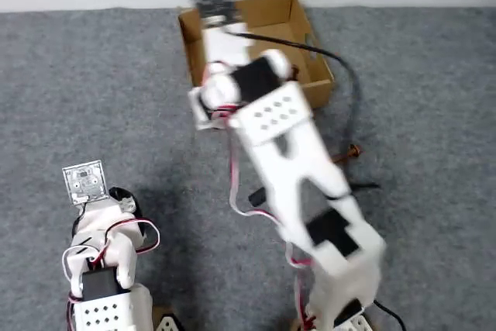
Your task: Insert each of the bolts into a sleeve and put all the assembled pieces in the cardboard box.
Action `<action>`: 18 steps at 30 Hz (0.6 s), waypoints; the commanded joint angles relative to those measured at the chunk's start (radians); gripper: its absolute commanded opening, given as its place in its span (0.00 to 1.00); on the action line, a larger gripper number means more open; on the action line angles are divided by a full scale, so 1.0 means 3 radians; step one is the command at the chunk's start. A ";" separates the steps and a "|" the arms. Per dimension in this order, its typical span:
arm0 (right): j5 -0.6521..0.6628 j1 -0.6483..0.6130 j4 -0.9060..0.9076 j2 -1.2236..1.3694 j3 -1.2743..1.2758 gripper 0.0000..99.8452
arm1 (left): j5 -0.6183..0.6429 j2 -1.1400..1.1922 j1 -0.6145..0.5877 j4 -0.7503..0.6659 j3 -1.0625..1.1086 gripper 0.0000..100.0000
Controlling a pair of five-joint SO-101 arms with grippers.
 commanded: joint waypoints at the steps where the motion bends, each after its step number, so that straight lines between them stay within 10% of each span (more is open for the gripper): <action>1: -0.0051 0.0396 0.0110 -0.0954 0.0726 0.01 | -0.0020 -0.0010 -0.0015 -0.0077 -0.0018 0.00; 18: -0.0031 0.2258 -0.0473 -0.4089 0.4030 0.01 | -0.0036 -0.0010 0.0205 -0.0061 -0.0018 0.01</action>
